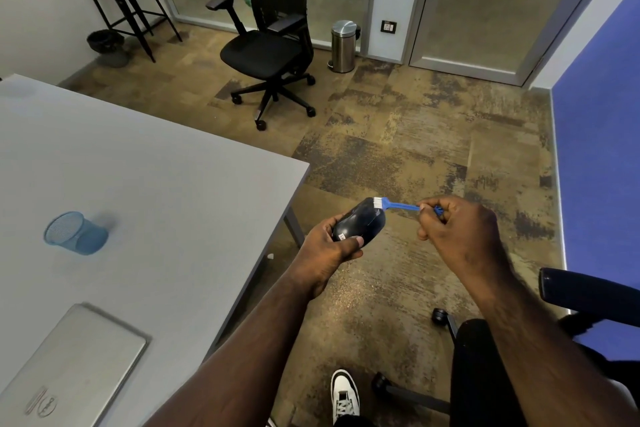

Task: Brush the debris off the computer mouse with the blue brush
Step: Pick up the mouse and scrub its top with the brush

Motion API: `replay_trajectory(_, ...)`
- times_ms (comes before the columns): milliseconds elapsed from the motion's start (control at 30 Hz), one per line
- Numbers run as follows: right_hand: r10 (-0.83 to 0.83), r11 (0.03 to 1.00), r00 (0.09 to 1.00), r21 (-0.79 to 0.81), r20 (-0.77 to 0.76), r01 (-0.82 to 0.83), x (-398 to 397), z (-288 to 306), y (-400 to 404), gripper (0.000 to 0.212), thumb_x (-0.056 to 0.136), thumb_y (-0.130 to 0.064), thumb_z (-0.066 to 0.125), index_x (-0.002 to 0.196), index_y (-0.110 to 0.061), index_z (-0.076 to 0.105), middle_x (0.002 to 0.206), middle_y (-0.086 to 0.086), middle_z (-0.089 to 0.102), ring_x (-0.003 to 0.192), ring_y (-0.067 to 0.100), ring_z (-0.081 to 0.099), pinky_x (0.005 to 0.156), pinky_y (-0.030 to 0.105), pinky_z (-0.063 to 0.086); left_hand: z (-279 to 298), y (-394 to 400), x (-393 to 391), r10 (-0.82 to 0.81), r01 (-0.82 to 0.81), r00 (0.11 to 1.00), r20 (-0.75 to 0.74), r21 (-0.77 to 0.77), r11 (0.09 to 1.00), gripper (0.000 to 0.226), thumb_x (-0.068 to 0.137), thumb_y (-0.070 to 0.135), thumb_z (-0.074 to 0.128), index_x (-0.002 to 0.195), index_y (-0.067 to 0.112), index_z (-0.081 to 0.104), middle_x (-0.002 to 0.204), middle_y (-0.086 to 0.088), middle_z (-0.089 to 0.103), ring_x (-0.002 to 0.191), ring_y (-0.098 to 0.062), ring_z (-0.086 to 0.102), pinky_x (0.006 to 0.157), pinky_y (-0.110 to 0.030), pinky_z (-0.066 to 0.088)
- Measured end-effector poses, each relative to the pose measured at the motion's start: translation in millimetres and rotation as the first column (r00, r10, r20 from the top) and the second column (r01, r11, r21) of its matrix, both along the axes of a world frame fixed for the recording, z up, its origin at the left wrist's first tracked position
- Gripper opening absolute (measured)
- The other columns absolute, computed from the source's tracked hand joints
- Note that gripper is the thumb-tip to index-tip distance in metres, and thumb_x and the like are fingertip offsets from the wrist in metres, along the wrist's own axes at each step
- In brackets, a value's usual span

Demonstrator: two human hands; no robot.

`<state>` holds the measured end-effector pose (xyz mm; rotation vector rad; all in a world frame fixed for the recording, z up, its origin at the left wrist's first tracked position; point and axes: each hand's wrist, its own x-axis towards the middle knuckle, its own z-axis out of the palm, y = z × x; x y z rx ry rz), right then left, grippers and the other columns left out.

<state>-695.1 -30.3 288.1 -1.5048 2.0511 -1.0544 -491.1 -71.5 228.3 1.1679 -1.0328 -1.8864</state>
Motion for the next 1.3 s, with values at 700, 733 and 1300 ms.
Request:
replay_trajectory(700, 0.0, 0.991, 0.962, 0.13, 0.273, -0.037, -8.5, 1.0, -15.3, 0.014, 0.09, -0.017, 0.065, 0.082, -0.025, 0.072, 0.053, -0.003, 0.072, 0.049, 0.013, 0.073, 0.048, 0.026, 0.059, 3.5, 0.3, 0.9, 0.006, -0.001, 0.995, 0.096, -0.051, 0.999, 0.054, 0.076, -0.005, 0.071, 0.125, 0.015, 0.059, 0.113, -0.008, 0.064, 0.098, -0.021, 0.062, 0.091, -0.044, 0.055)
replay_trajectory(733, 0.058, 0.984, 0.951, 0.142, 0.303, -0.105, -5.6, 0.5, -13.0, 0.013, 0.091, -0.017, 0.066, 0.083, -0.025, 0.073, 0.053, -0.001, 0.072, 0.049, 0.015, 0.073, 0.047, 0.024, 0.057, 4.1, -0.2, 0.4, 0.009, -0.003, 0.994, 0.105, -0.057, 0.998, 0.054, 0.076, -0.005, 0.071, 0.125, 0.015, 0.059, 0.113, -0.008, 0.064, 0.098, -0.021, 0.062, 0.09, -0.044, 0.055)
replay_trajectory(1300, -0.025, 0.998, 0.995, 0.059, 0.095, 0.019, -15.8, 3.8, -16.3, 0.01, 0.093, -0.018, 0.066, 0.096, -0.019, 0.076, 0.053, -0.004, 0.07, 0.048, 0.006, 0.07, 0.051, 0.029, 0.062, 2.7, -1.6, 0.7, 0.027, -0.01, 0.991, 0.133, -0.125, 0.992, 0.05, 0.075, -0.004, 0.071, 0.118, 0.023, 0.063, 0.107, -0.003, 0.069, 0.091, -0.013, 0.064, 0.074, -0.021, 0.055)
